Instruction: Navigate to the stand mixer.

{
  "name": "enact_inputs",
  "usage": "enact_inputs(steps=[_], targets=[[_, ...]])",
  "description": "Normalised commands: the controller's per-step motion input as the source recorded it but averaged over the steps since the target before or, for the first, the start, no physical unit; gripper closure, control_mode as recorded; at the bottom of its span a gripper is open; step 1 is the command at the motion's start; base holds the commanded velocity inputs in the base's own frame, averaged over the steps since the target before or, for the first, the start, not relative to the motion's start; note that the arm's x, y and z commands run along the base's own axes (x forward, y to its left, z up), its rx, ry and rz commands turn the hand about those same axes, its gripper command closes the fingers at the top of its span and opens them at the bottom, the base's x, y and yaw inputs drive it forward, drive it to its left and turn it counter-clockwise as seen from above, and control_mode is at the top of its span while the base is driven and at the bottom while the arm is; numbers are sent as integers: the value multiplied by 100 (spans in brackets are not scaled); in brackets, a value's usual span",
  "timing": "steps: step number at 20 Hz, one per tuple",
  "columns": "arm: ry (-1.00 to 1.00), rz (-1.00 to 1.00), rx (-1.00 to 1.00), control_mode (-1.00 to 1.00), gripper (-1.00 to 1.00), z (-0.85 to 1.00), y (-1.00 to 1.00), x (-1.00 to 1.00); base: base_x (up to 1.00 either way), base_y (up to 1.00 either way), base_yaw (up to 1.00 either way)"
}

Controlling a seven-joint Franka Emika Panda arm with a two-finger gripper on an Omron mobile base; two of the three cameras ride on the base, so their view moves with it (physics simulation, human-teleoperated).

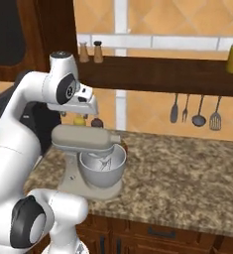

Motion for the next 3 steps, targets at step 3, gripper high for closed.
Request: enact_inputs(steps=[3], targets=[[0,0,0,100,-100,0,0,0,80,-7,17]])
